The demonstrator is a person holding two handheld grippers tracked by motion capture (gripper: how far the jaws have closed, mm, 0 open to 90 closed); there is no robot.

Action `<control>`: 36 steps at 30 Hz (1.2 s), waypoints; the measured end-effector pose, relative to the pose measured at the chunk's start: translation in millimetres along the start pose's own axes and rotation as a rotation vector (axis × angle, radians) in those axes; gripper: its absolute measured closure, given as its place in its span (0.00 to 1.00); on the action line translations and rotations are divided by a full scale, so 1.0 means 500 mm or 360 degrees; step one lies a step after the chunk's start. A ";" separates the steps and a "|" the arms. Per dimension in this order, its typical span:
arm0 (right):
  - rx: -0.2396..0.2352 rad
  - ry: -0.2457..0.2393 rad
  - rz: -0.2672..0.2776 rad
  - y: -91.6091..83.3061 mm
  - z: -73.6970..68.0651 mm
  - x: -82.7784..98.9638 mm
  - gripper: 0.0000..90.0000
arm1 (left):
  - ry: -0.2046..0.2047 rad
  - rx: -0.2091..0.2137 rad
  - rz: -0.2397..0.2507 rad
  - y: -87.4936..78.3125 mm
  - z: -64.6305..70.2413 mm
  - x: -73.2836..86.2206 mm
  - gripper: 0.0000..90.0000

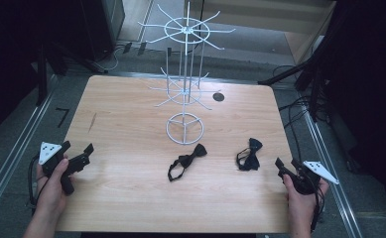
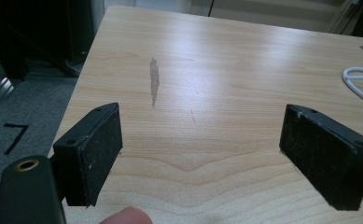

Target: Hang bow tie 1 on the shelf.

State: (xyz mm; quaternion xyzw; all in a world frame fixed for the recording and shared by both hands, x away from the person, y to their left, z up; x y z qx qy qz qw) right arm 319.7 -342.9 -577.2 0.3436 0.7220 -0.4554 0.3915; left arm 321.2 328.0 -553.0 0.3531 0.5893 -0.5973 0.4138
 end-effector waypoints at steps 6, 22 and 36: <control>-0.0022 -0.0017 -0.0024 0.009 -0.017 -0.002 0.40 | 0.0012 0.0008 -0.0003 0.001 0.003 0.000 0.15; -0.0073 -0.0093 -0.0088 0.039 -0.065 -0.001 0.46 | 0.0036 0.0011 -0.0009 0.003 0.009 0.001 0.15; -0.0122 -0.0137 -0.0153 0.065 -0.100 0.014 0.48 | 0.0041 0.0009 -0.0006 0.003 0.009 0.001 0.15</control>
Point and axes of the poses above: each handheld gripper's, and its own axes: y roughly forward along the jaws, x roughly out of its underside, z roughly to its right, the point moved 8 cm from there along y, roughly forward along the jaws, and after that the axes turned 11 degrees about -x, right-handed, at the moved point
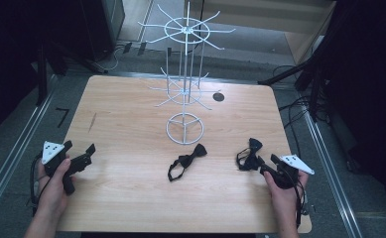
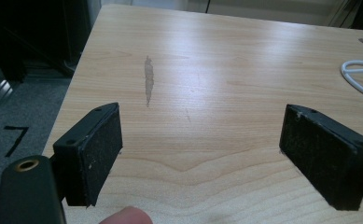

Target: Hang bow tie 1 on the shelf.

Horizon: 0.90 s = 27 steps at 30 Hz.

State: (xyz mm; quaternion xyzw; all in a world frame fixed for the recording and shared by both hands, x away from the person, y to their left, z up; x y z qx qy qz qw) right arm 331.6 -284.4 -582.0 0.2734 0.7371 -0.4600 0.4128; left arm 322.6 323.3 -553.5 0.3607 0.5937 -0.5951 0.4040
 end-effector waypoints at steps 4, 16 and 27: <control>-0.0001 -0.0018 -0.0026 0.009 -0.007 0.004 0.47 | 0.0001 0.0001 0.0000 0.000 0.000 0.000 0.15; -0.0018 0.0082 -0.0060 0.025 -0.012 0.011 0.50 | -0.0002 0.0002 0.0000 0.000 0.001 0.000 0.15; -0.0029 0.0029 -0.0020 0.025 -0.034 -0.002 0.50 | 0.0000 0.0002 0.0000 0.000 0.002 0.000 0.15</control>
Point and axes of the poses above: each handheld gripper's, and its own axes: y roughly forward along the jaws, x roughly out of its underside, z roughly to its right, the point moved 8 cm from there along y, roughly forward along the jaws, and after that the axes turned 11 degrees about -x, right-handed, at the moved point
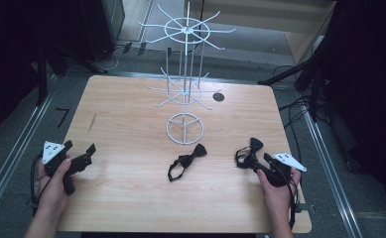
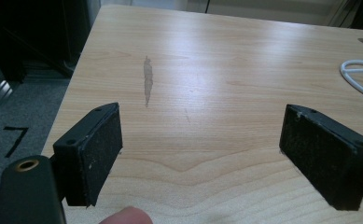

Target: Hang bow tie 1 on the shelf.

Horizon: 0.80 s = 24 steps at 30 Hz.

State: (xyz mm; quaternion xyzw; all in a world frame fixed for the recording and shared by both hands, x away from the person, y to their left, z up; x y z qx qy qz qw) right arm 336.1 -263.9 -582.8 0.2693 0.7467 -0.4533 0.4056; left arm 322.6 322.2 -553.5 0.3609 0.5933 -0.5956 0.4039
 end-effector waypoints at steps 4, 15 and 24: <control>0.0018 0.0010 -0.0080 0.015 -0.003 0.009 0.51 | 0.0001 0.0001 -0.0001 0.000 0.000 0.000 0.15; 0.0065 0.0090 -0.0206 0.021 0.014 0.026 0.67 | 0.0004 0.0004 0.0002 0.000 0.001 0.000 0.15; 0.0066 0.0011 -0.0228 0.019 0.002 0.023 0.93 | 0.0008 0.0006 0.0001 -0.001 0.001 0.000 0.15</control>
Point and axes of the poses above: each handheld gripper's, and its own axes: y roughly forward along the jaws, x roughly out of its underside, z roughly to its right, the point moved 8 cm from there along y, roughly forward along the jaws, and after that the axes turned 11 degrees about -x, right-handed, at the moved point
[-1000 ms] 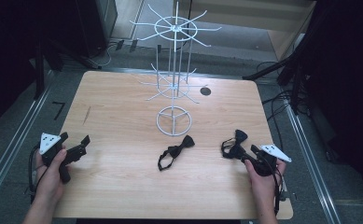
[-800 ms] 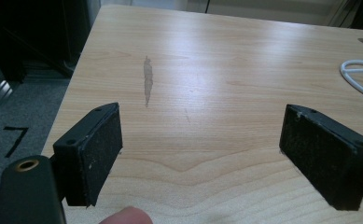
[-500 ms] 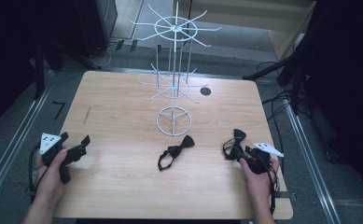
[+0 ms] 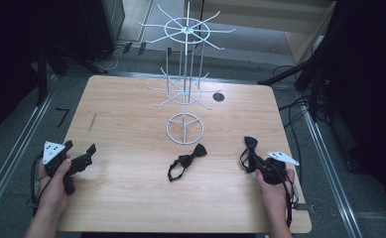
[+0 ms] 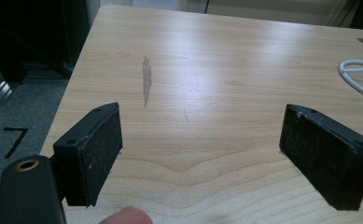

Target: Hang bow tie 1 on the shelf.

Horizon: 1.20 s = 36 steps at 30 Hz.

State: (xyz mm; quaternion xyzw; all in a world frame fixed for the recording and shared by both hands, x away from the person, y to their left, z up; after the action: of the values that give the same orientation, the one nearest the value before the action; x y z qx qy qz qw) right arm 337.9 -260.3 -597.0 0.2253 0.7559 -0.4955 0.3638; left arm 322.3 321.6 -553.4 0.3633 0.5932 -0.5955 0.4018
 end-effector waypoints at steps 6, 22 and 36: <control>-0.0007 -0.0013 0.0065 -0.010 -0.010 -0.013 0.95 | -0.0004 0.0001 -0.0001 0.000 0.000 0.000 0.15; -0.0060 -0.0085 0.0244 -0.029 -0.058 -0.053 0.95 | 0.0003 -0.0002 0.0004 0.000 0.000 0.000 0.15; -0.0118 -0.0106 0.0350 -0.046 -0.096 -0.081 0.95 | 0.0003 -0.0002 0.0002 0.000 0.000 0.000 0.15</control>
State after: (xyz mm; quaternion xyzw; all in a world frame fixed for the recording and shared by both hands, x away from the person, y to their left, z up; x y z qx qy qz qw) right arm 331.6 -225.3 -540.5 0.2766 0.7319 -0.4317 0.4488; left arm 322.5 321.5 -553.5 0.3641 0.5937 -0.5945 0.4019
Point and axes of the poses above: each handheld gripper's, and its own axes: y roughly forward along the jaws, x roughly out of its underside, z roughly to its right, the point moved 8 cm from there along y, roughly forward along the jaws, and after that the axes turned 11 degrees about -x, right-handed, at the moved point
